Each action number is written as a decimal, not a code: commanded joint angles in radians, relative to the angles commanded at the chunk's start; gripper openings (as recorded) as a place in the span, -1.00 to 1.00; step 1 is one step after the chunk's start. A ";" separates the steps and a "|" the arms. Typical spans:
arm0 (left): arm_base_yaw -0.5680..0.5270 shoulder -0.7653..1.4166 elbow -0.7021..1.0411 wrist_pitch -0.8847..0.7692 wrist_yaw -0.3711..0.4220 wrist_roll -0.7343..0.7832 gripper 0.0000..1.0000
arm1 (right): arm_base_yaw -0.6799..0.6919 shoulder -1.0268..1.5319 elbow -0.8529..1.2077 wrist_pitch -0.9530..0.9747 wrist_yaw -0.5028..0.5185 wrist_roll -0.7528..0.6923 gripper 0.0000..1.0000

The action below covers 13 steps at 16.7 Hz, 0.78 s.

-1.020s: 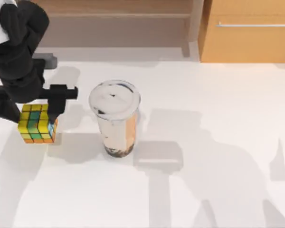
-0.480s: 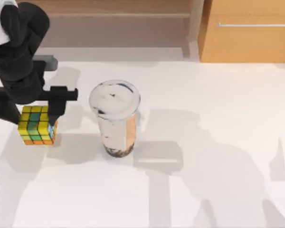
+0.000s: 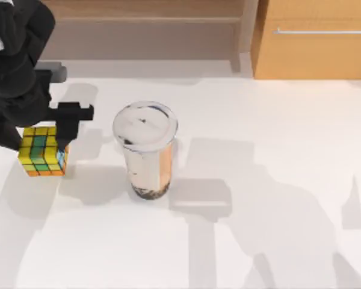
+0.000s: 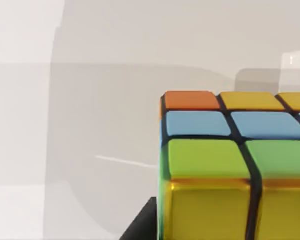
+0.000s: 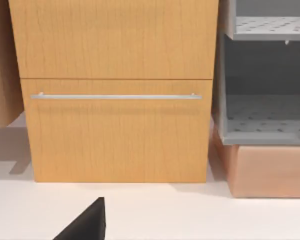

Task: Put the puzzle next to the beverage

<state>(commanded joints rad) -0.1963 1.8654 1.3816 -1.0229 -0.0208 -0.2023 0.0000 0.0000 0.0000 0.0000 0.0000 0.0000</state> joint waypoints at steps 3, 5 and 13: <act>0.000 -0.003 -0.001 0.013 -0.001 -0.001 -1.00 | 0.000 0.000 0.000 0.000 0.000 0.000 1.00; -0.003 -0.001 -0.005 0.021 0.000 -0.001 -1.00 | 0.000 0.000 0.000 0.000 0.000 0.000 1.00; -0.033 0.051 -0.054 0.042 0.006 -0.003 -1.00 | 0.000 0.000 0.000 0.000 0.000 0.000 1.00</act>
<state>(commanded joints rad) -0.2289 1.9167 1.3279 -0.9809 -0.0143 -0.2056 0.0000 0.0000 0.0000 0.0000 0.0000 0.0000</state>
